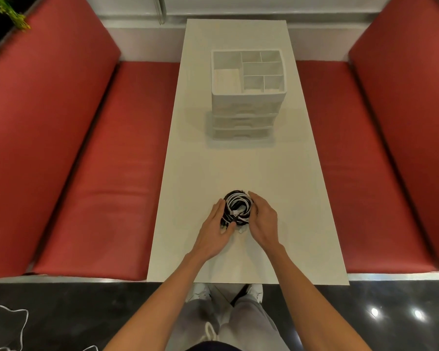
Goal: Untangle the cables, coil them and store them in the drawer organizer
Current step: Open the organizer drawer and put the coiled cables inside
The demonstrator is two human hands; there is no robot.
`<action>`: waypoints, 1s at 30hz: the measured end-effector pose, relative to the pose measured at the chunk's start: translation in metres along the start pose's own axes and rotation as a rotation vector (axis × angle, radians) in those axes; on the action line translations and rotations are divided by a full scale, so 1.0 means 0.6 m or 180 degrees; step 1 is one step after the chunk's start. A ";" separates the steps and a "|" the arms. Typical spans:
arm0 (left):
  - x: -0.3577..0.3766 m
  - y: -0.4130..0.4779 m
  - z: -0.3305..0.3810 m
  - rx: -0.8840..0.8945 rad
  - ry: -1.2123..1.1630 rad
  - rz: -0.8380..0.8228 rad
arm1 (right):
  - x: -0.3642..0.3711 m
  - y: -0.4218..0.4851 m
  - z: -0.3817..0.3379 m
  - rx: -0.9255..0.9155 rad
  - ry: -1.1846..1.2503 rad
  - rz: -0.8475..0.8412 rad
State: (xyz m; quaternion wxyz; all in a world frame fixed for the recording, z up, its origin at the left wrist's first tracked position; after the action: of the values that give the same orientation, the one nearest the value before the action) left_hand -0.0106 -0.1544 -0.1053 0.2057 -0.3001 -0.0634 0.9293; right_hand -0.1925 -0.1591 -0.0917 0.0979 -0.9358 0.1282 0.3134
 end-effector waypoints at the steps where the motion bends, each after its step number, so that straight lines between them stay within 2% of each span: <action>1: -0.007 -0.002 0.002 0.0015 -0.0022 0.0016 | -0.001 0.000 -0.001 0.0057 -0.0025 0.0041; 5: -0.049 -0.003 0.020 0.0161 0.0009 0.0215 | -0.013 0.009 -0.037 0.0042 0.0028 0.0281; 8: -0.100 0.010 0.042 0.0312 0.0030 0.0582 | -0.024 0.027 -0.076 -0.0028 0.0214 0.0503; 12: -0.168 0.053 0.086 0.0672 0.0103 0.1027 | -0.048 0.065 -0.121 0.0196 0.0584 0.0675; 18: -0.245 0.154 0.185 0.1277 0.0509 0.1359 | -0.075 0.172 -0.166 0.0714 0.1328 0.0904; 23: -0.284 0.246 0.268 0.1697 0.0916 0.1470 | -0.081 0.263 -0.197 0.1202 0.2209 0.0961; 26: -0.301 0.298 0.302 0.1761 0.1133 0.1530 | -0.074 0.306 -0.215 0.1536 0.2517 0.0775; 30: -0.297 0.359 0.327 0.1806 0.1496 0.1336 | -0.053 0.352 -0.219 0.1875 0.2732 0.0628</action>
State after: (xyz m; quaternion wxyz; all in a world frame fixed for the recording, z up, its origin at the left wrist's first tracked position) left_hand -0.0683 -0.4234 0.0969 0.0952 -0.4417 0.3061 0.8380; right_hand -0.2070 -0.3884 0.0090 0.2654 -0.8963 0.3268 -0.1394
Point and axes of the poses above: each hand's wrist, its own y-axis towards the middle knuckle, its own x-axis out of the palm, z = x × y, the point moved 6 cm from there along y, towards the middle knuckle, and after that the axes turned 3 degrees about x, right-handed, at the moved point
